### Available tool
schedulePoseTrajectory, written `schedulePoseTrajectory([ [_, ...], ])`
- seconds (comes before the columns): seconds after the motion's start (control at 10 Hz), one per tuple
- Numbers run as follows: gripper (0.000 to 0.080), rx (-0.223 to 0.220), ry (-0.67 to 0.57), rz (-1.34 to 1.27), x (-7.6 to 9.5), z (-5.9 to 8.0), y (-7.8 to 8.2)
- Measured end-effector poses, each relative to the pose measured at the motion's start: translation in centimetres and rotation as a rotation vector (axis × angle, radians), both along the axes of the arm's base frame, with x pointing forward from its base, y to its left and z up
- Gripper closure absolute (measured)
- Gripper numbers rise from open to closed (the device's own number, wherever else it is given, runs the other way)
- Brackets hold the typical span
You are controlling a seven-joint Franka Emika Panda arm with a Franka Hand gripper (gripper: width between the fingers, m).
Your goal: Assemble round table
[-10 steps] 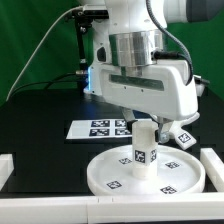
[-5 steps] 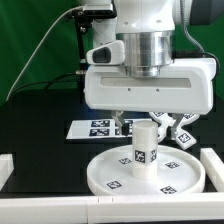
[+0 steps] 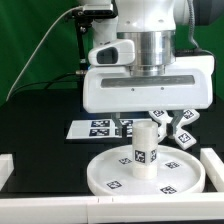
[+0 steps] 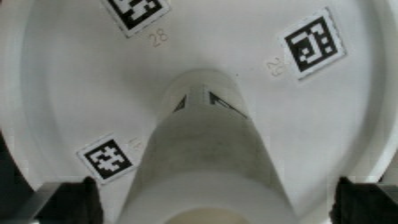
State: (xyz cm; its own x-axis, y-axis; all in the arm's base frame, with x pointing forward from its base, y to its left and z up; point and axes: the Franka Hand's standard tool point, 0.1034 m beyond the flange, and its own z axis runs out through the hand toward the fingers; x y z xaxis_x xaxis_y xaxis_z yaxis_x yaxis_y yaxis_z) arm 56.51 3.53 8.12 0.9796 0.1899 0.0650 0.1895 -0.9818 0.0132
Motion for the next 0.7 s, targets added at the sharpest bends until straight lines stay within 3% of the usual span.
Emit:
schedulePoseTrajectory([
  [0.3,0.015,-0.019,0.003,0.113,0.0,-0.13,-0.42],
  [0.7,0.015,-0.021,0.016,0.063,-0.34,-0.9,-0.39],
])
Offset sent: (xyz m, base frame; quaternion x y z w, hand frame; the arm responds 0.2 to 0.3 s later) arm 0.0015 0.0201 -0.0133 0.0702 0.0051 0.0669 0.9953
